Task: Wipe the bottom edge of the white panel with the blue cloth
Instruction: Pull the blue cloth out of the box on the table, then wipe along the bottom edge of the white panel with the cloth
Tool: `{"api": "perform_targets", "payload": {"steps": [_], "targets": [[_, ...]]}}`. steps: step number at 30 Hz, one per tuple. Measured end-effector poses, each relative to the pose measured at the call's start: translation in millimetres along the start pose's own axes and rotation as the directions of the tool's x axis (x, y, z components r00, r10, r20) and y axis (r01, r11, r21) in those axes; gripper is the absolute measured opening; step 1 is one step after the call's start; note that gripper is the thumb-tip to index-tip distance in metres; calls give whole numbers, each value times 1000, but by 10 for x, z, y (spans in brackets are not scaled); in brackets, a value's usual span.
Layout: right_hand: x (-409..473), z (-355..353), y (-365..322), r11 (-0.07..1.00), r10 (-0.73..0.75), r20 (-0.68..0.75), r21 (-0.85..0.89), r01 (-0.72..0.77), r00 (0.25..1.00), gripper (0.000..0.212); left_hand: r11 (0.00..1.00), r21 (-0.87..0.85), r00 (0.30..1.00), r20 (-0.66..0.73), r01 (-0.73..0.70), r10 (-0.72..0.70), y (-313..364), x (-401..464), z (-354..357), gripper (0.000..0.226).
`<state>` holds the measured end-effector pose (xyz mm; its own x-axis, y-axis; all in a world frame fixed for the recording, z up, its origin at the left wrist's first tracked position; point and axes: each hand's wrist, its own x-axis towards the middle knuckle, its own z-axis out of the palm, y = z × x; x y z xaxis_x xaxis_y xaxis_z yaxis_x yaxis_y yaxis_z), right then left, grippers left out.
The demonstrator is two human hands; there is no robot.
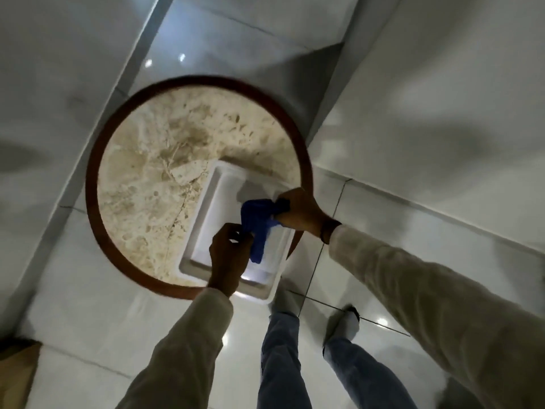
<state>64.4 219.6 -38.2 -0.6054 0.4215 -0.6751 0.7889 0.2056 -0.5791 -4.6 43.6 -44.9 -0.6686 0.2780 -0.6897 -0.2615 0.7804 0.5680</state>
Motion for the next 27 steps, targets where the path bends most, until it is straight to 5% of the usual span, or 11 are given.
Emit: {"api": "perform_targets", "payload": {"steps": [6,8,10,13,16,20,22,24,25,27], "targets": [[-1059,-847,487,861,126,-47,501,-86,991,7,985,-131,954,266,-109,141,1008,-700,519,9],[-1418,-1115,828,740,112,-17,669,-72,994,25,985,-131,925,348,-113,153,1324,-936,921,7],[-1741,-1319,1239,668,33,-6,744,-17,999,43,984,-120,895,412,-129,168,1535,-1176,1379,7],[-2135,-1553,1767,624,37,-43,782,11,998,41,991,-62,860,493,-117,132,1705,-1492,2068,26],[-2412,-1641,2346,509,177,-111,861,6,978,41,991,25,811,578,-130,91,1798,-1764,2701,32],[-2423,-1468,3302,137,552,-122,989,54,825,43,895,242,696,711,-376,100,1684,-1687,3537,35],[-2239,-1265,3759,-77,677,-36,990,120,735,45,597,373,592,776,-710,219,1547,-1362,3897,41],[-1903,-1036,4255,-223,736,41,957,185,676,46,26,394,385,879,-919,283,1419,-893,4277,46],[-1683,-924,4510,-277,743,64,936,218,666,47,-251,339,269,923,-906,274,1373,-623,4498,52],[-1174,-733,4979,-339,752,75,896,286,655,47,-613,213,118,974,-761,193,1341,-86,4957,65]]}}
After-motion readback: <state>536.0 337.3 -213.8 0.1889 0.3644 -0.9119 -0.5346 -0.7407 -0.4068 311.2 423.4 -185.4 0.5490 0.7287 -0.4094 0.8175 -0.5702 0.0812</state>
